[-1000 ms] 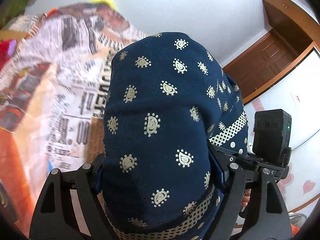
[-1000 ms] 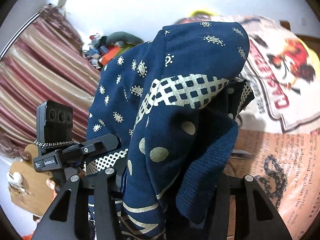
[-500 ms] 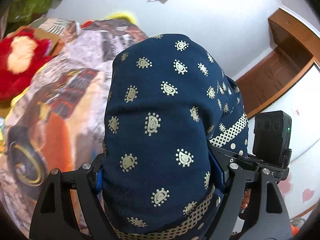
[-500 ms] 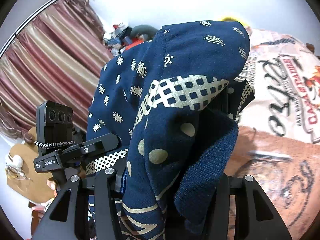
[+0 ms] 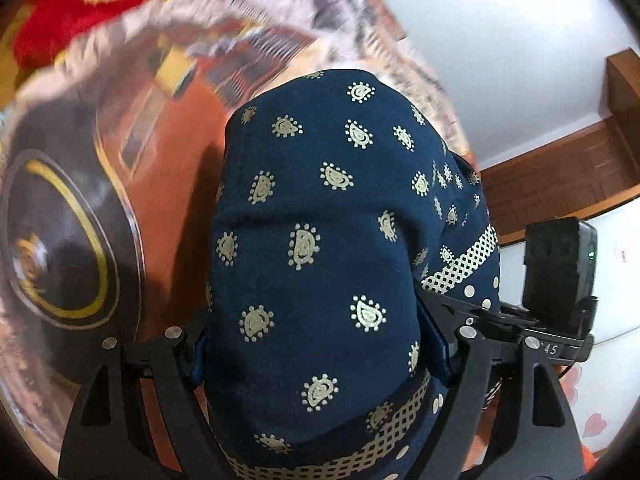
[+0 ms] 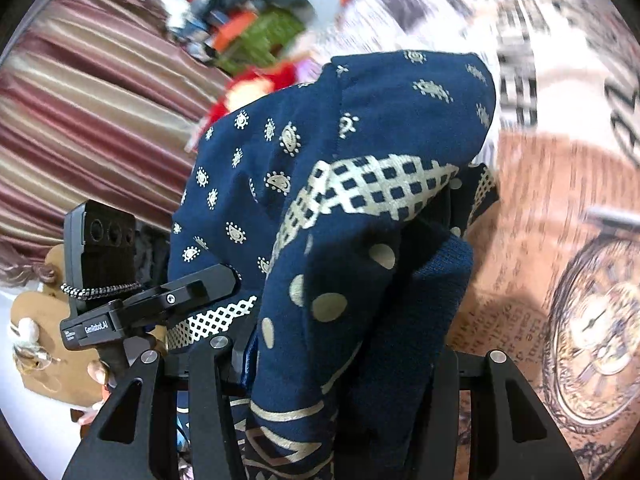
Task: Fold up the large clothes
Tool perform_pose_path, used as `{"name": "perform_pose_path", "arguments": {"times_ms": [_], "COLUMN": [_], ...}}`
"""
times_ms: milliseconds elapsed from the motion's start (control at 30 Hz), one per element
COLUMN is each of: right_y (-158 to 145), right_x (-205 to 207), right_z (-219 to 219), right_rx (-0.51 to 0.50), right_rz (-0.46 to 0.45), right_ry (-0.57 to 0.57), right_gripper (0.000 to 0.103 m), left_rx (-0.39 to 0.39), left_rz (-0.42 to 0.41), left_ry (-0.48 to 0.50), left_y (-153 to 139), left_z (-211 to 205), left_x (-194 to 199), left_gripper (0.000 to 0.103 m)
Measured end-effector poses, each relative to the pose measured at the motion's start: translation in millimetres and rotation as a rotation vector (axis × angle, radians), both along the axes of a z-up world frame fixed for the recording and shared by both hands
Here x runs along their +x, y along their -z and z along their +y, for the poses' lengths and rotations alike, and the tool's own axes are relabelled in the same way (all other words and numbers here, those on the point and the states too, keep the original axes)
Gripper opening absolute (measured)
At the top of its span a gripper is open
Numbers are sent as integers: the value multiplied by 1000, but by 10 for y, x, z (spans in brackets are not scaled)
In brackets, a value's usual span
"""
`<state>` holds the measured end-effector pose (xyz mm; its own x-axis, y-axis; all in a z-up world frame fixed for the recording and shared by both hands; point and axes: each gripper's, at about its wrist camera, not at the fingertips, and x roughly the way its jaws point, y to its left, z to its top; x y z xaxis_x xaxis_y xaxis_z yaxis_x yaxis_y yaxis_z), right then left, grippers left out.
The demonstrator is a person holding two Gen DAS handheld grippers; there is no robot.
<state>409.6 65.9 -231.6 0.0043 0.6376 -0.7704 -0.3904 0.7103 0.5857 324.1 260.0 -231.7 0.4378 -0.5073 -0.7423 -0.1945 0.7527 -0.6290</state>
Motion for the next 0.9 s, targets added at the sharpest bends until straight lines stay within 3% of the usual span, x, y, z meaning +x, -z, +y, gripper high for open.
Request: {"name": "perform_pose_path", "arguments": {"times_ms": [133,300,400,467,567,733,900], "right_y": [278,372,279,234,192,195,173], "right_x": [98,165,59,-17,-167,-393,-485], "right_z": [42,79,159,176,141,-18,-269], "right_rx": [-60,-77,-138,-198,-255,-317,-311], "right_rz": [31,22,-29,-90,-163,-229,-194], "right_ry": [-10,-66,-102,-127,-186,-241,-195], "right_gripper": [45,48,61,74,81,86,88], "left_rx": [-50,-44,-15,24,93,212,377], "left_rz": [23,-14,-25,-37,-64,-99,-100], "left_ry": [5,25,15,6,-4,15,59], "left_y": [328,340,309,244,120,-71,-127], "left_z": [45,51,39,35,19,-62,-310], "left_x": [54,-63,-134,-205,-353,-635,-937], "left_gripper": [81,82,82,83,83,83,83]}}
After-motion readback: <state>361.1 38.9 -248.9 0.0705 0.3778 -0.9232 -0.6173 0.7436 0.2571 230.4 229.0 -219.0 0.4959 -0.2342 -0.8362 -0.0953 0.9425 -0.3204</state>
